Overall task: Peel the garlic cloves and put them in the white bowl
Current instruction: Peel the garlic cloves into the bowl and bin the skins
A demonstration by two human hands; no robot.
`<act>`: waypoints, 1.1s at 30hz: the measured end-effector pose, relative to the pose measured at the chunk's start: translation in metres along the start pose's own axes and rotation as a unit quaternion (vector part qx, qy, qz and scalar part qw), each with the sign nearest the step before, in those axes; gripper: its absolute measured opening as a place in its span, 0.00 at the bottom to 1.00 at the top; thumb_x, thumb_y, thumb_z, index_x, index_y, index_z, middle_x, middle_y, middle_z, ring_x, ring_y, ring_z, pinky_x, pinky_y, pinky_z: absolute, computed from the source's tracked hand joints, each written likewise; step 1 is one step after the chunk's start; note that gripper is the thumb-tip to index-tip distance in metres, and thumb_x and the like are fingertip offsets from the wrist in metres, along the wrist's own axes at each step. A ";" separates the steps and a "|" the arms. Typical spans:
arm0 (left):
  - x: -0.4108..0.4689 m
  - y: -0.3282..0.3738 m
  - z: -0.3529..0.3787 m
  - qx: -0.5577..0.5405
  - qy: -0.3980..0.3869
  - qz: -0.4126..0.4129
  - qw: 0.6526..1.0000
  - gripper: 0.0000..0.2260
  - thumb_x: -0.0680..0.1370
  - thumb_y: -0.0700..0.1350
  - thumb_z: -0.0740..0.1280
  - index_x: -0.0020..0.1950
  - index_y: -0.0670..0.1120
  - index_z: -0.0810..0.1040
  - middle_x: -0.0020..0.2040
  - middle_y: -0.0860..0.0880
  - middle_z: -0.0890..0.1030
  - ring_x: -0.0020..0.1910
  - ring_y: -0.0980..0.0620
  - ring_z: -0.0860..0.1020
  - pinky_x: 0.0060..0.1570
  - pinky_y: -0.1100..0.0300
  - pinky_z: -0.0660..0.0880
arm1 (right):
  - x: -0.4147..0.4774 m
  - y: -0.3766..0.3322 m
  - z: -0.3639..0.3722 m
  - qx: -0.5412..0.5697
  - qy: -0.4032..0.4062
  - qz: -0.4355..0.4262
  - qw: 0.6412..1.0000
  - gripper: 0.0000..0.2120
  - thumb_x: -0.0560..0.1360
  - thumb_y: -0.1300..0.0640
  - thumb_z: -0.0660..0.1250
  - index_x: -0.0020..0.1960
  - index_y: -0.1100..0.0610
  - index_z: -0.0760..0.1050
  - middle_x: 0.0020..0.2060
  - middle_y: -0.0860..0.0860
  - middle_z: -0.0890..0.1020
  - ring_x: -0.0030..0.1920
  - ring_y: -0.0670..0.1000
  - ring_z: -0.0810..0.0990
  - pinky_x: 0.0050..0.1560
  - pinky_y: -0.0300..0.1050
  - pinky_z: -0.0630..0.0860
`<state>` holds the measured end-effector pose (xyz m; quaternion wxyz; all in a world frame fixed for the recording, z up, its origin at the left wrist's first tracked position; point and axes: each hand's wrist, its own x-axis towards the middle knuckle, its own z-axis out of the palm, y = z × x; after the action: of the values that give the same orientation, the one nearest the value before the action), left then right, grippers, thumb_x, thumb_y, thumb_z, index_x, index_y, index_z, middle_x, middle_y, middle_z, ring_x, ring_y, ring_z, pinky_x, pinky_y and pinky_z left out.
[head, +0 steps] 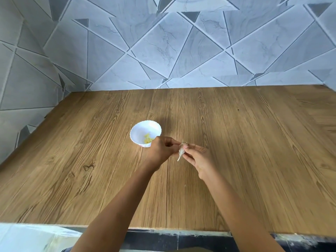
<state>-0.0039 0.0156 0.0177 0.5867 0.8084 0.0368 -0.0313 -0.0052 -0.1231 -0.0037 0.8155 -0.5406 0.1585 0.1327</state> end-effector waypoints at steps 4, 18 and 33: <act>-0.005 0.001 -0.002 -0.074 -0.009 -0.055 0.996 0.04 0.77 0.34 0.66 0.47 0.37 0.81 0.38 0.45 0.84 0.36 0.54 0.82 0.39 0.64 0.80 | 0.002 -0.002 -0.002 -0.024 -0.010 0.012 1.000 0.02 0.72 0.64 0.71 0.41 0.59 0.80 0.41 0.52 0.84 0.46 0.48 0.82 0.46 0.38 0.80; -0.037 -0.016 -0.020 -0.031 0.076 -0.080 0.993 0.04 0.73 0.31 0.68 0.45 0.38 0.80 0.33 0.46 0.80 0.30 0.56 0.78 0.31 0.69 0.73 | 0.049 0.016 -0.021 -0.490 0.042 -0.263 0.830 0.03 0.72 0.57 0.71 0.42 0.56 0.81 0.37 0.49 0.82 0.39 0.50 0.81 0.37 0.40 0.73; -0.072 -0.027 -0.036 0.102 -0.024 -0.110 0.988 0.03 0.71 0.32 0.71 0.44 0.37 0.82 0.36 0.43 0.82 0.31 0.58 0.80 0.35 0.67 0.76 | -0.040 0.074 -0.024 -0.613 0.030 -0.425 0.665 0.18 0.70 0.59 0.73 0.58 0.62 0.78 0.56 0.57 0.81 0.57 0.58 0.80 0.55 0.53 0.76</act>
<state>-0.0778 0.0569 0.0103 0.4946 0.8542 0.1081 -0.1187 -0.0731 -0.1187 -0.0588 0.2626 -0.9309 -0.1813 -0.1775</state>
